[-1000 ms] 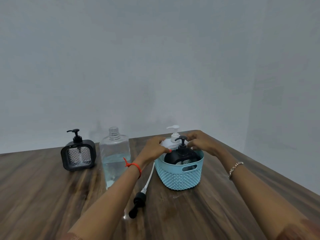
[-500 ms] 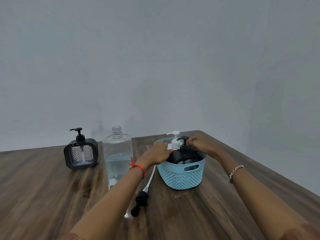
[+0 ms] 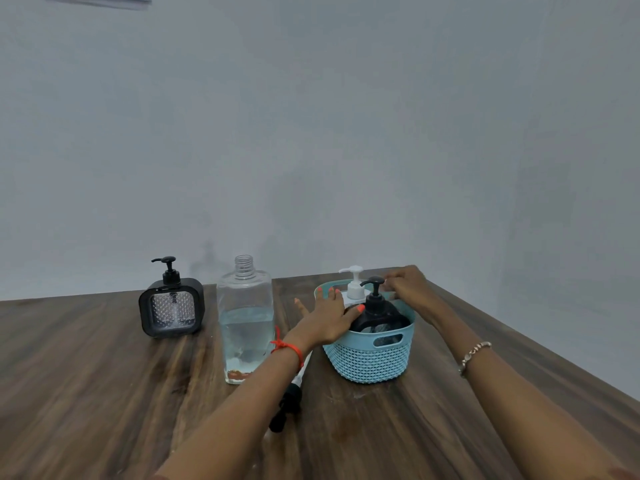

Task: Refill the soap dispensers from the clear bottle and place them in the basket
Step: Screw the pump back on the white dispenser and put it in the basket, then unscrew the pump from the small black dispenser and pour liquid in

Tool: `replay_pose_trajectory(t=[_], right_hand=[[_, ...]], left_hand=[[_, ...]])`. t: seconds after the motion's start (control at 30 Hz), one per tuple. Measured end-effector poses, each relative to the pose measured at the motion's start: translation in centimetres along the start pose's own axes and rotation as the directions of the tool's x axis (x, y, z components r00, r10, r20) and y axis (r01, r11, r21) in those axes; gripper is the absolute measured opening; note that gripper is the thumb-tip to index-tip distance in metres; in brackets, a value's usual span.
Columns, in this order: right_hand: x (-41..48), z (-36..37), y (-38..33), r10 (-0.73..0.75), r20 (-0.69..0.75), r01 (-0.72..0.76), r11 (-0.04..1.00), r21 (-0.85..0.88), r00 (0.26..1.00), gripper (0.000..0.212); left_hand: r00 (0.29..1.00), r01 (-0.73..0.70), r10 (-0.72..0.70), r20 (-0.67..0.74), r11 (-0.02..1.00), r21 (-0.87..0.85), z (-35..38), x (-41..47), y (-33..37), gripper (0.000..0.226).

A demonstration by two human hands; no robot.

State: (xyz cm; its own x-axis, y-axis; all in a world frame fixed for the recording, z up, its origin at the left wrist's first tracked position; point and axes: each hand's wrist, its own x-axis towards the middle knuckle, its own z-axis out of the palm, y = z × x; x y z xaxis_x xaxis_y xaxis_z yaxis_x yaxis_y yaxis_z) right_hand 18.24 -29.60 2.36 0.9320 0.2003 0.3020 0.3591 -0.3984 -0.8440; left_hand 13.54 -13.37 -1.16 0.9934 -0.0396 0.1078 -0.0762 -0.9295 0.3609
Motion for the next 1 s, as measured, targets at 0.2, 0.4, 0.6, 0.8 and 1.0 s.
replay_pose_trajectory(t=[0.2,0.4,0.6,0.8,1.0], right_hand=[[-1.2,0.6,-3.9,-0.241,-0.289,0.250,0.968,-0.007,0.927,0.022],[-3.5,4.7,-8.9,-0.466,-0.315,0.474,0.879,-0.059,0.826,0.018],[-6.7,10.4,-13.9,-0.651,-0.313,0.679,0.734,-0.027,0.692,0.015],[-8.2,18.1,-15.8,-0.712,-0.132,0.719,0.695,-0.001,0.689,0.016],[-7.9,25.6,-14.5,-0.507,0.043,0.508,0.862,0.004,0.861,0.022]], left_hand=[[0.942,-0.241,0.181,-0.284,0.951,-0.192,-2.8,-3.1,-0.3,0.041],[0.844,-0.344,0.186,-0.503,0.908,-0.240,-8.6,-7.3,-0.7,0.034],[0.728,-0.422,0.064,-0.682,0.826,-0.373,-12.6,-12.8,-4.8,0.019],[0.681,-0.310,-0.204,-0.703,0.790,-0.529,-12.7,-15.4,-11.7,0.013],[0.720,-0.045,-0.358,-0.595,0.831,-0.555,-10.4,-15.0,-18.3,0.011]])
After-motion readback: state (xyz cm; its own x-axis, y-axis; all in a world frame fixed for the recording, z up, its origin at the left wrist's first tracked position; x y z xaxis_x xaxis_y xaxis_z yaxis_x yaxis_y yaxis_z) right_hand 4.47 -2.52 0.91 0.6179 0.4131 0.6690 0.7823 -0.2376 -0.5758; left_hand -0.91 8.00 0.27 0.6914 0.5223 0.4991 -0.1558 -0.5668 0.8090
